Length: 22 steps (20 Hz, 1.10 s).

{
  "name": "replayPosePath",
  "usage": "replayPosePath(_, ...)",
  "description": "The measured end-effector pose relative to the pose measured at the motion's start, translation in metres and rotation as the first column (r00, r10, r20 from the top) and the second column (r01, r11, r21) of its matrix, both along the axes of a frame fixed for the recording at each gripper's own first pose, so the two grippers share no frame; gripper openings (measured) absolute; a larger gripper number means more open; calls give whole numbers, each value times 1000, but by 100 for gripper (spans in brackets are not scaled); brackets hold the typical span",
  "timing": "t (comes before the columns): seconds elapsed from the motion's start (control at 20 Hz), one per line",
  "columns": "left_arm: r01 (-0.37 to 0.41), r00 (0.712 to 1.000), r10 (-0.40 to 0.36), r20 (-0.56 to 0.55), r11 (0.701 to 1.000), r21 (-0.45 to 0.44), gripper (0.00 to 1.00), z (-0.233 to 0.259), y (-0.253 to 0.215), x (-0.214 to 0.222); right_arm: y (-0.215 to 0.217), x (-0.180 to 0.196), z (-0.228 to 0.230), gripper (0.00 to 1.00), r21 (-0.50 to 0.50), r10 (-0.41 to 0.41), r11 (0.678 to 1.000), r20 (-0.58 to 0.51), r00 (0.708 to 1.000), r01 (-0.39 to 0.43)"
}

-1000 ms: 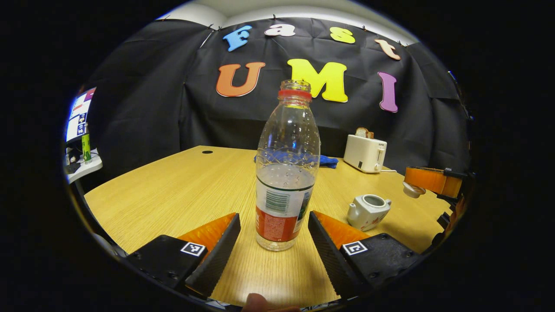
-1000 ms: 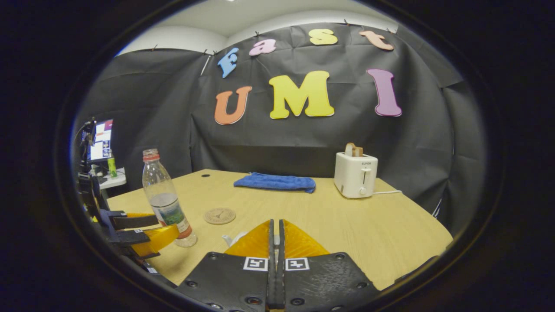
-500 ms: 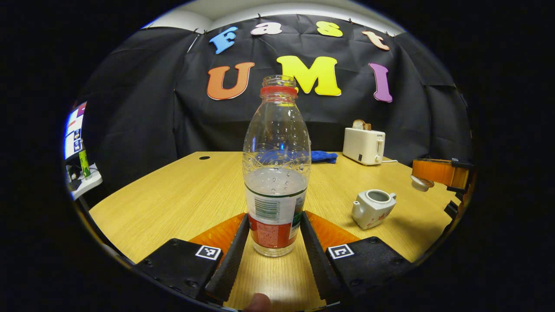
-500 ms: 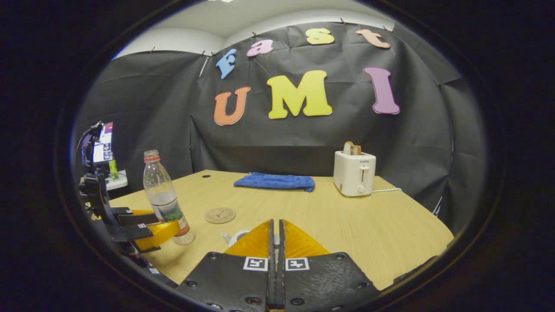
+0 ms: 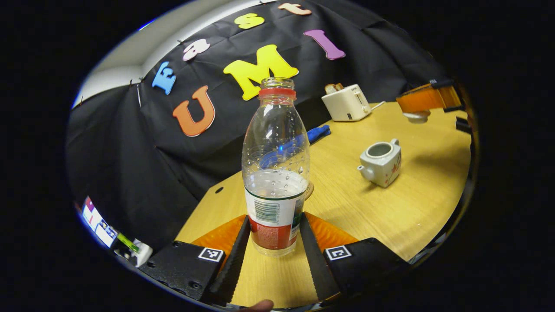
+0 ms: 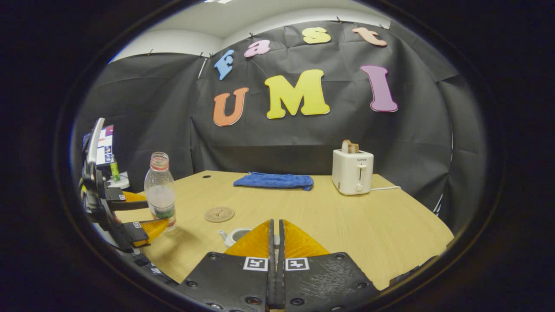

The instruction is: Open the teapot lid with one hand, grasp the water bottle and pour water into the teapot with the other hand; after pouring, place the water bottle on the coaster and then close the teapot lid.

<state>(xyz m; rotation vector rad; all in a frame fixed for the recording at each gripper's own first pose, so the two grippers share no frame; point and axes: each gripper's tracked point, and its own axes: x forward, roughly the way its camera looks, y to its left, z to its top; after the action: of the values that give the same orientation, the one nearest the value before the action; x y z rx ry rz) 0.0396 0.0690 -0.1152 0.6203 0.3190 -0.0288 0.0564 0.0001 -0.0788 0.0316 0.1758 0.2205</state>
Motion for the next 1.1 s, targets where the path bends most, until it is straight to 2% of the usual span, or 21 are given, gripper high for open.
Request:
replayPosePath(0.1, 14, 1000, -13, -15, 996, 85, 70, -1, 4, 2, -3, -1, -1, 2, -7, 0, 1000, -2, 1000, 0)
replayPosePath(0.2, 11, 1000, -9, -8, 975, 220, 70, 3, 17, 7, -8, -1, 0, 0, -2, -4, 1000, 0, 1000, 4)
replayPosePath(0.35, 20, 1000, -13, -19, 914, 406, 70, 5, 28, 12, -13, -3, -1, 2, -3, -6, 1000, 2, 1000, 6)
replayPosePath(0.55, 18, 1000, -11, -16, 813, 582, 70, 12, 32, 17, -20, -4, -6, 2, -1, -4, 1000, -2, 1000, 4)
replayPosePath(0.6, 19, 1000, -12, -15, 791, 612, 69, 14, 31, 19, -22, -4, -6, 2, 0, -5, 1000, -1, 1000, 5)
replayPosePath(0.85, 31, 999, -30, -14, 734, 679, 70, 20, 19, 18, -35, -5, -11, 2, 6, -11, 1000, -4, 1000, 11)
replayPosePath(1.1, 43, 997, -77, 9, 642, 765, 70, 34, -1, 33, -43, -9, -15, 0, 6, -15, 1000, -7, 1000, 16)
